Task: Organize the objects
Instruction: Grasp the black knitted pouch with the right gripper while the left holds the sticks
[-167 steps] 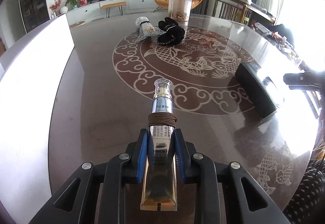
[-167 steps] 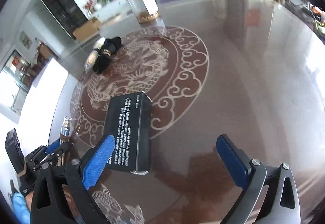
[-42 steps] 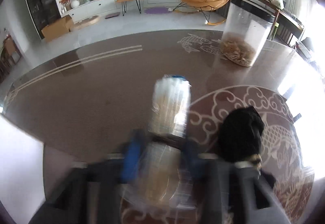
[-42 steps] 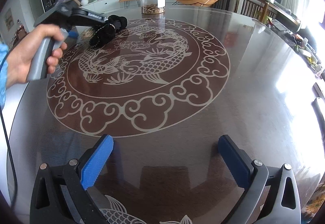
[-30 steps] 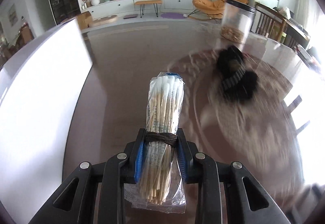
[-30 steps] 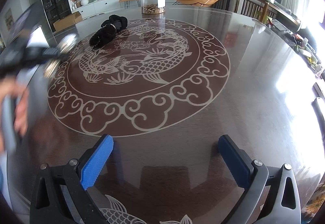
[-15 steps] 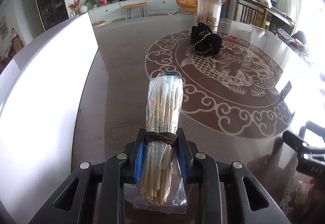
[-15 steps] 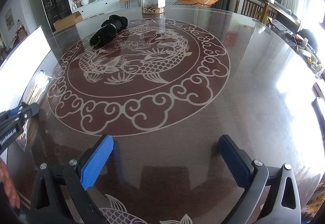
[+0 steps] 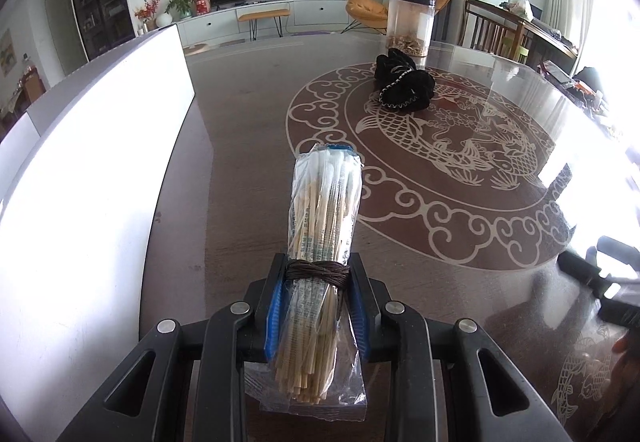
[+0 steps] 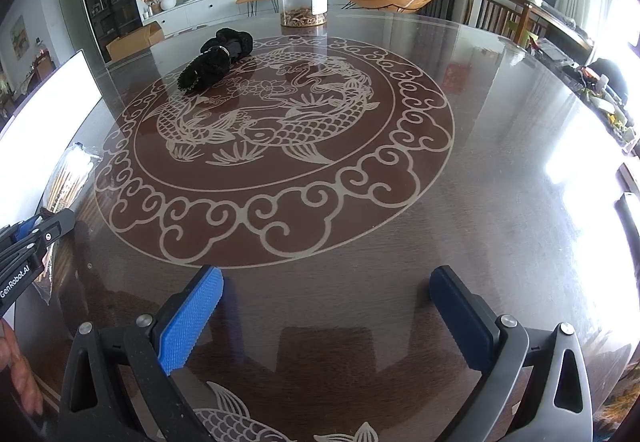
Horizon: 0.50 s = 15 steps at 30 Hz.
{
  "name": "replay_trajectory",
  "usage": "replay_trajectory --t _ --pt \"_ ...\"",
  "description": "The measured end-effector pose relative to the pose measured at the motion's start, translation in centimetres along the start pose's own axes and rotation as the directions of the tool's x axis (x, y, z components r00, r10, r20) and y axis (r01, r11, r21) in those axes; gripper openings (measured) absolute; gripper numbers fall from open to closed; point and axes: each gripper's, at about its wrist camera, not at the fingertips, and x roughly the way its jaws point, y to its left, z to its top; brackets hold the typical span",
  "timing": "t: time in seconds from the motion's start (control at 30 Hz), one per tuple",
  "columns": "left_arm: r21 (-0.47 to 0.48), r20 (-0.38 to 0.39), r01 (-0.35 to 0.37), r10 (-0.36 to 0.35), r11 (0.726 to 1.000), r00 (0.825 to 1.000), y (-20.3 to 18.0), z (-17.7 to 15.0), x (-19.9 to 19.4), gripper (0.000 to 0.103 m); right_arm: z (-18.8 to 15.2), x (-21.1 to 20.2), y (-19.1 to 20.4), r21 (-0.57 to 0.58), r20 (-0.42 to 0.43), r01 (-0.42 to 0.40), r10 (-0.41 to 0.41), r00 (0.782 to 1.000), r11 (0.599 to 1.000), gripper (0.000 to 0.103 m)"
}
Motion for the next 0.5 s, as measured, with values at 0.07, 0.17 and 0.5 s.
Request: replay_trajectory --t 0.07,0.17,0.5 --pt "0.000 0.001 -0.001 0.001 1.000 1.000 0.0 0.0 0.0 0.029 1.4 -0.3 -0.7 0.046 0.035 -0.106 0.104 0.994 0.993 0.103" --pt "0.001 0.002 -0.003 0.003 1.000 1.000 -0.1 0.0 0.0 0.029 6.0 0.5 0.8 -0.018 0.044 -0.118 0.119 0.992 0.993 0.103" --pt "0.005 0.002 -0.008 0.008 1.000 1.000 -0.2 0.0 0.1 0.029 19.7 10.3 10.3 -0.192 -0.063 -0.156 0.147 0.987 0.969 0.101"
